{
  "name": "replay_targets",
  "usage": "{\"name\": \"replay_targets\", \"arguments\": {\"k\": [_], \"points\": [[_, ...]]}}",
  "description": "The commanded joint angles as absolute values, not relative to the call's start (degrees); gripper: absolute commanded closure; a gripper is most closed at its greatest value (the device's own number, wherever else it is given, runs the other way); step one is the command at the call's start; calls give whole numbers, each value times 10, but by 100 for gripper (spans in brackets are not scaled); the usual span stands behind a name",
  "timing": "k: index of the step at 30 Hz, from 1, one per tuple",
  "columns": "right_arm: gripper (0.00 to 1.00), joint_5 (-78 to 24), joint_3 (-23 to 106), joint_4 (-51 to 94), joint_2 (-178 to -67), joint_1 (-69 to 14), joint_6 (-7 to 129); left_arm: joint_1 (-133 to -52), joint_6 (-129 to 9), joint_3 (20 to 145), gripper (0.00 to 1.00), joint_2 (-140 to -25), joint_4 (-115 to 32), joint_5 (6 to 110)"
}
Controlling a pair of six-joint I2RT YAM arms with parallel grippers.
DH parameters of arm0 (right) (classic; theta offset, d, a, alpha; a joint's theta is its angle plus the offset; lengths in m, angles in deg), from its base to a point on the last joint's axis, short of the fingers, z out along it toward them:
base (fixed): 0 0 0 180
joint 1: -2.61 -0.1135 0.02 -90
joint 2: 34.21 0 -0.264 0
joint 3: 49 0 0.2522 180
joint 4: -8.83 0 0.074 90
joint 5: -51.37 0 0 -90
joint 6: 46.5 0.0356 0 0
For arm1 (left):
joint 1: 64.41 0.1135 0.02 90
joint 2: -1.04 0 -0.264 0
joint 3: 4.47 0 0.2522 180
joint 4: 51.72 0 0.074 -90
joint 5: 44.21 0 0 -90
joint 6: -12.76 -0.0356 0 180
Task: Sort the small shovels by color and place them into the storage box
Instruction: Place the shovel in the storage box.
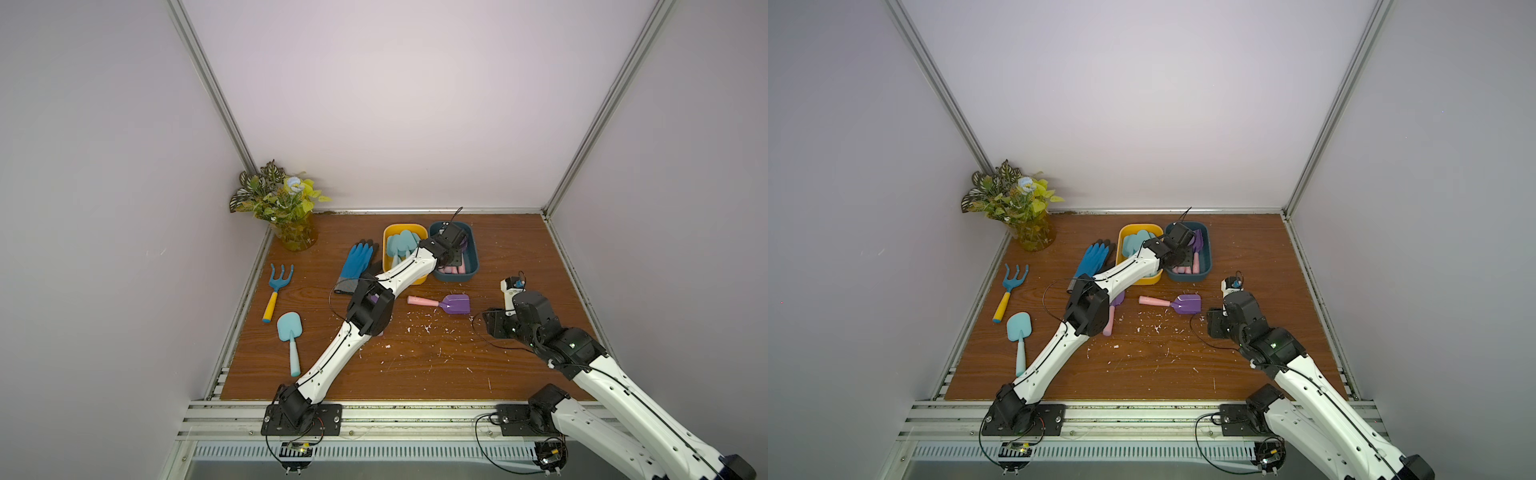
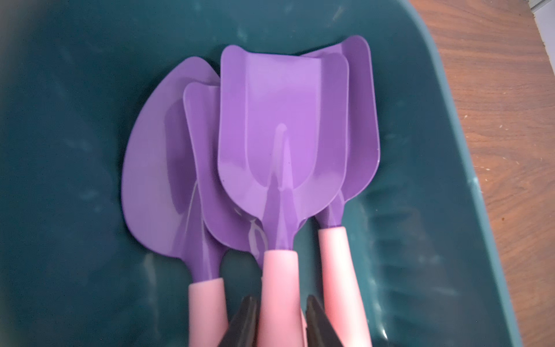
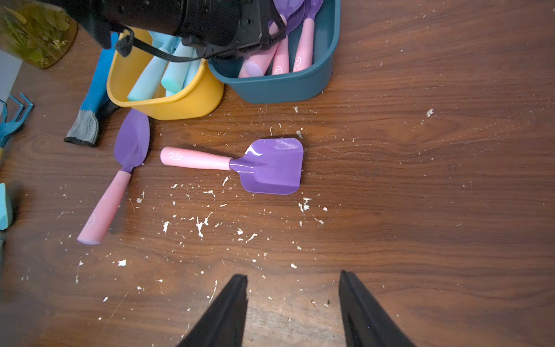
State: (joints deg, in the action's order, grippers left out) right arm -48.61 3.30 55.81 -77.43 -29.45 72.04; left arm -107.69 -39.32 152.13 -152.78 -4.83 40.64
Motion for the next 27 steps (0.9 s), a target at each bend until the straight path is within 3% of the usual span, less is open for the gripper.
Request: {"name": "replay_targets", "arguments": {"k": [1,6,12,17,27], "points": [[44,-482,28,546,-768,-293,721,-1071,-396,1516,68,-1500,-48,410],[44,-482,29,546,-767,-292,721,-1072,-401,1512,61,-1482,-48,410],[44,-481,36,551,-763,-293,722,-1084,-424,1513,42,-1442,-52,407],[43,-478,50,556,-763,-293,729,-1100,-452,1486,38,-1368,-52,369],[43,-462,64,518,-795,-293,738,-1100,-454,1181,34,-1089,-40,153]]}}
